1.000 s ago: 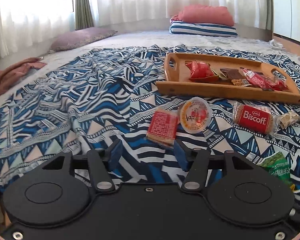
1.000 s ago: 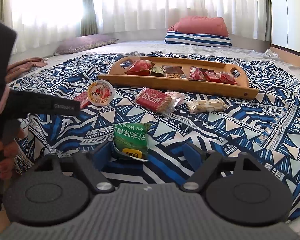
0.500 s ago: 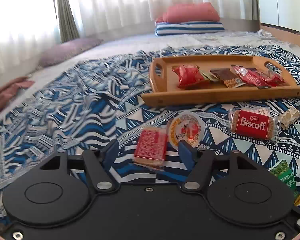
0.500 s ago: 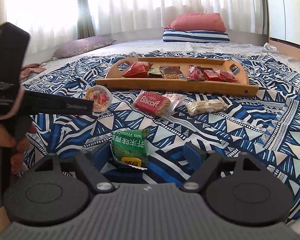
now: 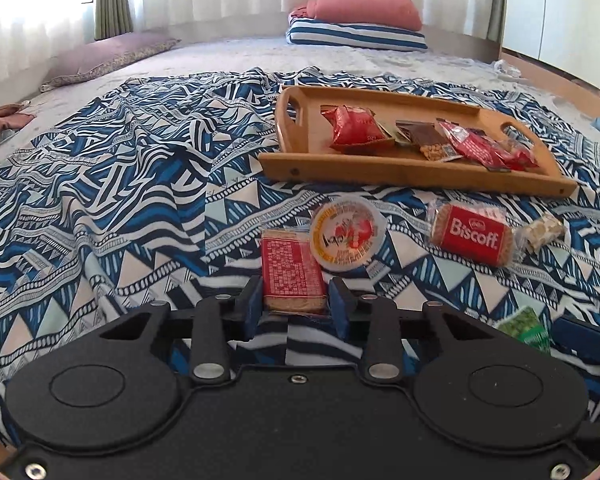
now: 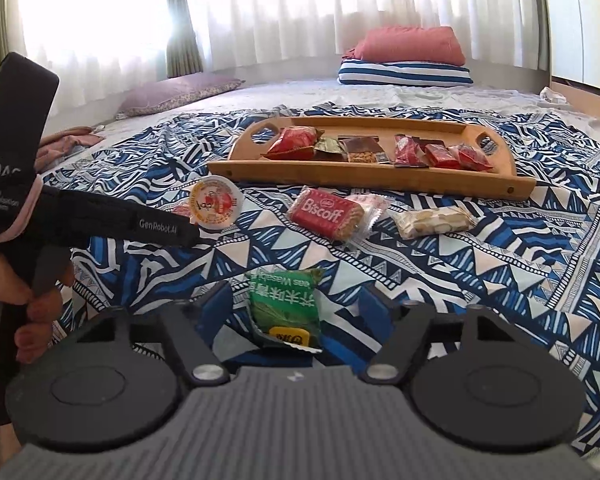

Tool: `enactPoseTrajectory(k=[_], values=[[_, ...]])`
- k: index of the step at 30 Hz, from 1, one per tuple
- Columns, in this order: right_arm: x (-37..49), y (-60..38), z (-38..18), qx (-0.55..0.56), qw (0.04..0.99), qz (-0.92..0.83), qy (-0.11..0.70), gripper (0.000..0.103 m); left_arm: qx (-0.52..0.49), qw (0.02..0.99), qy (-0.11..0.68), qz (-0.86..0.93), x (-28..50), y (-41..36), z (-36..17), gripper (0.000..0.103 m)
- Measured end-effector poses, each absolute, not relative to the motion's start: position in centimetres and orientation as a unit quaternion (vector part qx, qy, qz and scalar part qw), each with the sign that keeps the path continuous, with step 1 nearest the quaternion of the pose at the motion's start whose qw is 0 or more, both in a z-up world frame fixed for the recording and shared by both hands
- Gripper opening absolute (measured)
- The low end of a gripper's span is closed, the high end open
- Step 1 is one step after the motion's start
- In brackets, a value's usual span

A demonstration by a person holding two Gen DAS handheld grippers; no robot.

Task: Organize snacks
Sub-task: 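Grasp the small red packet with the left tool while the right tool grasps the green wasabi packet, then carry the red packet and green wasabi packet over the wooden tray with both tools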

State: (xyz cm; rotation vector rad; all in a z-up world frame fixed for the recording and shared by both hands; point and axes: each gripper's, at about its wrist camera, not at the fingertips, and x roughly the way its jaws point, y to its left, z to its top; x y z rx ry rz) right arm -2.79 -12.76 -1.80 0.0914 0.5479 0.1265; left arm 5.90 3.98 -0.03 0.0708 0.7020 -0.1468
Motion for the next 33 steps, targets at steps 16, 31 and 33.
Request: enactPoseTrajectory(k=[16, 31, 33], values=[[-3.6, -12.7, -0.8, 0.03, 0.963, 0.051, 0.264, 0.039, 0.046, 0.938, 0.341, -0.049, 4.3, 3.0, -0.1, 0.059], [-2.1, -15.1, 1.7, 0.041, 0.968, 0.012, 0.248, 0.039, 0.021, 0.945, 0.318, -0.07, 3.4, 3.6, 3.7, 0.031], [-1.5, -15.7, 2.4, 0.046, 0.969, 0.007, 0.243, 0.039, 0.017, 0.949, 0.306, -0.076, 3.4, 3.6, 4.8, 0.031]])
